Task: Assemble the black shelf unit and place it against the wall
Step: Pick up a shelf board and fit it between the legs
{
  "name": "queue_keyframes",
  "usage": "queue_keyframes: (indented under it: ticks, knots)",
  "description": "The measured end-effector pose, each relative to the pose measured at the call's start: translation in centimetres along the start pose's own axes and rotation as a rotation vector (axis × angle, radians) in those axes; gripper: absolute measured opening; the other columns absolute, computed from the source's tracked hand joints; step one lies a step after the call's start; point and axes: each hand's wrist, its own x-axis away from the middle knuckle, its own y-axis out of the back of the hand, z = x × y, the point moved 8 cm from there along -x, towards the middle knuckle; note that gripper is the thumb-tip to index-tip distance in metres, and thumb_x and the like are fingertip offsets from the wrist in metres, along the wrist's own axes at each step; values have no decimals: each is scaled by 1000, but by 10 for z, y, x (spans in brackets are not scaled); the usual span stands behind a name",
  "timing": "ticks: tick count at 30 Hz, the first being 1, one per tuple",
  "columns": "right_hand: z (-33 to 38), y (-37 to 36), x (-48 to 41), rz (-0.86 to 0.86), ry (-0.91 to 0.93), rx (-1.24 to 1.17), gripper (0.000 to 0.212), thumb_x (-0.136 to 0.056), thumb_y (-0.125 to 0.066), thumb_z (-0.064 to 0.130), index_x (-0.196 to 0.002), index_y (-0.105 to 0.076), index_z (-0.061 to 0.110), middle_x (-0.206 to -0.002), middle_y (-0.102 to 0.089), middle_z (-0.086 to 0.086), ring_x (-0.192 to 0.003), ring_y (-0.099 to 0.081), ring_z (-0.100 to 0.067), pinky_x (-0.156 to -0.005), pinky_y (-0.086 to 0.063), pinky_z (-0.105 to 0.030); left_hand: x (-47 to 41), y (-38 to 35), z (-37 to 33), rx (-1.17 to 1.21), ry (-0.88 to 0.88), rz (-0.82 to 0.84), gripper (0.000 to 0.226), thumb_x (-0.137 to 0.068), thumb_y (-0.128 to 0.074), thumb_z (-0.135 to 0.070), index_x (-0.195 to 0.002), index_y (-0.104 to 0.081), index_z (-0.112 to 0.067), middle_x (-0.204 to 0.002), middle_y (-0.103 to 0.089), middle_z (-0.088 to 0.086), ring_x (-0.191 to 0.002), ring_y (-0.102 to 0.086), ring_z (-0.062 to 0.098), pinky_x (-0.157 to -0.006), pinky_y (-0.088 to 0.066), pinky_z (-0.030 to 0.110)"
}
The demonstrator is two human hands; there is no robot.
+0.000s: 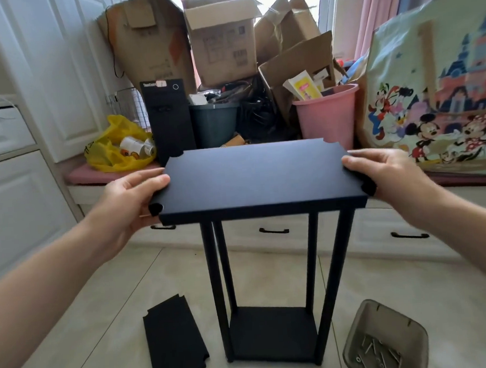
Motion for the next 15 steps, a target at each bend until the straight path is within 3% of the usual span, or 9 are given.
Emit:
queue_keyframes:
  ticks: [3,6,10,12,15]
  knots:
    - [12,8,-27,60,-75,75,9,-91,-69,23,-93,-73,15,-88,-73,-4,-76,-66,-14,-64,-57,-24,-20,-14,-14,2,40,-8,15,-90,-73,-25,-105,-73,-19,-87,-77,-1,-72,-75,11,-57,-59,27]
    - [14,16,-54,40,-133,71,17,-90,-70,25,-89,-67,9,-86,-63,-6,-74,-60,-15,-59,-52,-24,-35,-31,-22,64,154,96,21,-92,-70,-25,-110,-67,-15,-87,-77,3,-78,-76,17,-65,-61,30]
    - [3,19,-84,32,-203,85,16,-90,-71,26,-91,-64,12,-84,-63,-5,-63,-65,-14,-60,-52,-28,-56,-44,-28,129,143,96,5,-94,-66,-27,-93,-64,-22,-92,-73,5,-81,-72,22,-77,-59,33]
    - [-7,15,-94,50,-257,70,15,-90,-69,24,-92,-63,10,-85,-63,-7,-66,-65,-18,-62,-52,-30,-63,-49,-24,148,152,85,7,-95,-63,-27,-94,-65,-21,-93,-71,6,-83,-71,23,-86,-55,35]
    - [-23,8,-105,93,-333,38,14,-92,-66,21,-91,-61,7,-83,-59,-9,-70,-58,-22,-66,-49,-33,-72,-58,-15,156,211,106,20,-94,-63,-29,-104,-67,-13,-90,-74,9,-88,-72,24,-86,-54,35]
